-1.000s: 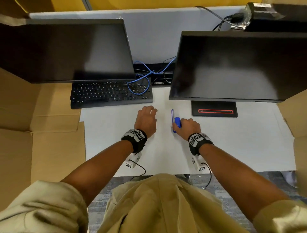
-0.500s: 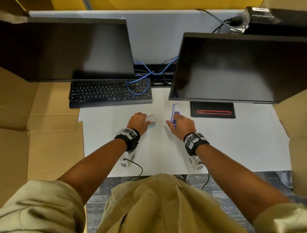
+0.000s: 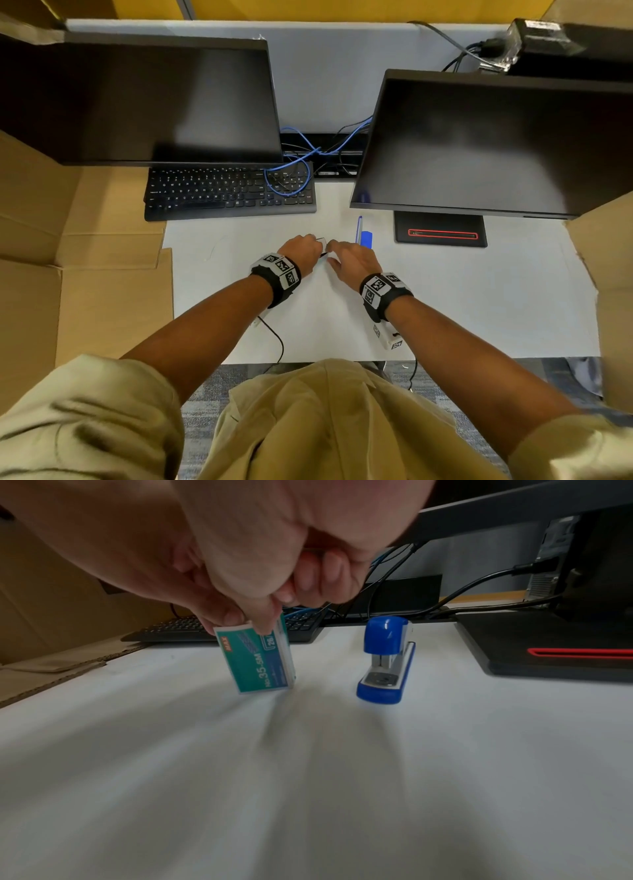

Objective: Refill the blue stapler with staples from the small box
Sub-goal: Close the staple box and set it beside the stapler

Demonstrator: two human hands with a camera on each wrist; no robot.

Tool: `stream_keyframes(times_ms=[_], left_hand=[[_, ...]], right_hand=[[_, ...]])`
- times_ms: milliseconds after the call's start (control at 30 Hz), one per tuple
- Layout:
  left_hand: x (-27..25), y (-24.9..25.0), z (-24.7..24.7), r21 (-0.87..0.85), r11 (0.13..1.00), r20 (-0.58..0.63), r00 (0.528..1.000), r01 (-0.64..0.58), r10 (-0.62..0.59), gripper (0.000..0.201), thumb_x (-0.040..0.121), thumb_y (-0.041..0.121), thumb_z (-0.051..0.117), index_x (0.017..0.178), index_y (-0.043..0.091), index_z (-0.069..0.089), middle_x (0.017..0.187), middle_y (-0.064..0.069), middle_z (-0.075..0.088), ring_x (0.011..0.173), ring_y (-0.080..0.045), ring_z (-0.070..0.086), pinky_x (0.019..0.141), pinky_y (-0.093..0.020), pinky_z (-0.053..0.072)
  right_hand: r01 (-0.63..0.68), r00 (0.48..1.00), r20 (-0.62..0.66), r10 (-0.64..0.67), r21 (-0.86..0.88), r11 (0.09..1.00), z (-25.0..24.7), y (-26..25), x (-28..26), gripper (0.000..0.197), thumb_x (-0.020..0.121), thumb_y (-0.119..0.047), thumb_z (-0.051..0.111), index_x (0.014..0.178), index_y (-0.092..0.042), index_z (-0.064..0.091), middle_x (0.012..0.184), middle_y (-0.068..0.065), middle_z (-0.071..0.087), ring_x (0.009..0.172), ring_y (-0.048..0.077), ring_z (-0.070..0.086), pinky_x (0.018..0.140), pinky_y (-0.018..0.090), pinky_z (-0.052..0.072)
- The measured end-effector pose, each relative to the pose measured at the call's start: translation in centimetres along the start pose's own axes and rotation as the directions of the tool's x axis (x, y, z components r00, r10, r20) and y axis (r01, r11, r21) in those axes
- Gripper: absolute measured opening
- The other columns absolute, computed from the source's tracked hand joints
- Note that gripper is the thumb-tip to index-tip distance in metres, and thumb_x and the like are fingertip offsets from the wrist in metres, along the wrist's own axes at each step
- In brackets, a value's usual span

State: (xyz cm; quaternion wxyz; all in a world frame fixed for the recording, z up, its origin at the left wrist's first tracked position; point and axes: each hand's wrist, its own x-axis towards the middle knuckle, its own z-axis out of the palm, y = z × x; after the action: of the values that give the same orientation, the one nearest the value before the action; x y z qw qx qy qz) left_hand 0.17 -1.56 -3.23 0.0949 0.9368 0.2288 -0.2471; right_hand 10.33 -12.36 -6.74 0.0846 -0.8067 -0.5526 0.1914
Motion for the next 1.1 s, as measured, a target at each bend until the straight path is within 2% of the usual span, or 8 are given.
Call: stream_keyframes(times_ms=[133,267,400,533,600,700,833,1100], left_hand=[[0.4,0.1,-0.7,0.03,0.998,0.043,0.998,-0.057,0.055,0.033,0.091,0.003,0.053,0.124,0.004,0.054,0.12,-0.018,0.056,0.108,-0.035,0.059,0.087,-0.037,0.051],[0.5,-0.1,-0.3,0.008,0.998,0.017,0.998,-0.062,0.061,0.03,0.091,0.01,0.052,0.12,0.002,0.054,0.117,-0.019,0.057,0.102,-0.035,0.062,0.079,-0.036,0.051],[0.5,-1.0,-0.2,-0.147,0.989,-0.037,0.999,-0.008,0.002,0.024,0.094,0.014,0.045,0.106,-0.002,0.059,0.104,-0.024,0.061,0.091,-0.039,0.062,0.065,-0.035,0.044],[1.0,-2.3,0.1,-0.328,0.944,-0.034,0.999,0.024,-0.037,0.022,0.096,0.014,0.041,0.098,0.002,0.059,0.105,-0.025,0.061,0.102,-0.038,0.055,0.076,-0.037,0.043],[1.1,-2.7,0.4,-0.378,0.925,-0.026,0.998,0.043,-0.057,0.022,0.097,0.014,0.04,0.097,0.003,0.058,0.106,-0.024,0.061,0.106,-0.037,0.052,0.083,-0.039,0.043],[1.2,-2.9,0.5,-0.423,0.904,-0.02,0.997,0.063,-0.079,0.022,0.099,0.017,0.038,0.091,0.008,0.056,0.101,-0.021,0.061,0.106,-0.035,0.05,0.084,-0.038,0.041],[1.4,-3.1,0.8,-0.473,0.878,-0.009,0.996,0.075,-0.09,0.024,0.099,0.019,0.035,0.079,0.015,0.047,0.091,-0.018,0.062,0.102,-0.035,0.052,0.084,-0.041,0.043],[0.9,-2.8,0.7,-0.523,0.845,0.013,0.992,0.111,-0.122,0.027,0.1,0.02,0.034,0.077,0.016,0.048,0.085,-0.013,0.056,0.101,-0.035,0.055,0.085,-0.042,0.045]], right_hand=[[-0.02,1.0,-0.004,0.02,0.015,1.0,-0.1,-0.3,0.3,0.026,0.097,-0.03,0.048,0.117,-0.015,0.055,0.106,0.009,0.07,0.087,0.029,0.065,0.079,0.038,0.054],[-0.087,0.995,-0.028,0.095,0.213,0.973,-0.8,-0.2,0.0,0.034,0.094,-0.024,0.044,0.123,-0.009,0.054,0.118,0.012,0.064,0.099,0.03,0.062,0.087,0.039,0.052],[-0.104,0.995,0.034,0.098,0.298,0.949,-1.2,0.5,-0.1,0.05,0.096,-0.01,0.041,0.146,-0.01,0.033,0.136,0.017,0.051,0.121,0.033,0.052,0.104,0.044,0.045],[-0.125,0.99,0.109,0.094,0.328,0.936,-1.2,0.8,0.0,0.069,0.093,-0.001,0.049,0.152,-0.019,0.018,0.123,0.019,0.059,0.108,0.031,0.061,0.097,0.044,0.052],[-0.186,0.982,0.109,0.156,0.365,0.912,-1.2,0.7,0.2,0.052,0.097,-0.011,0.05,0.145,-0.018,0.032,0.108,0.017,0.064,0.094,0.029,0.063,0.09,0.042,0.055],[-0.201,0.979,0.023,0.204,0.308,0.93,-1.4,0.3,0.5,0.026,0.097,-0.028,0.054,0.115,-0.009,0.057,0.092,0.012,0.067,0.085,0.024,0.056,0.078,0.035,0.052],[-0.14,0.987,-0.028,0.158,0.32,0.937,-1.4,-0.4,1.2,0.021,0.092,-0.027,0.063,0.087,-0.007,0.066,0.082,0.01,0.068,0.075,0.023,0.054,0.067,0.033,0.049],[-0.114,0.993,-0.019,0.116,0.087,0.99,-0.4,-1.7,2.2,0.021,0.096,-0.017,0.054,0.105,-0.009,0.07,0.1,0.013,0.061,0.085,0.031,0.063,0.075,0.04,0.057]])
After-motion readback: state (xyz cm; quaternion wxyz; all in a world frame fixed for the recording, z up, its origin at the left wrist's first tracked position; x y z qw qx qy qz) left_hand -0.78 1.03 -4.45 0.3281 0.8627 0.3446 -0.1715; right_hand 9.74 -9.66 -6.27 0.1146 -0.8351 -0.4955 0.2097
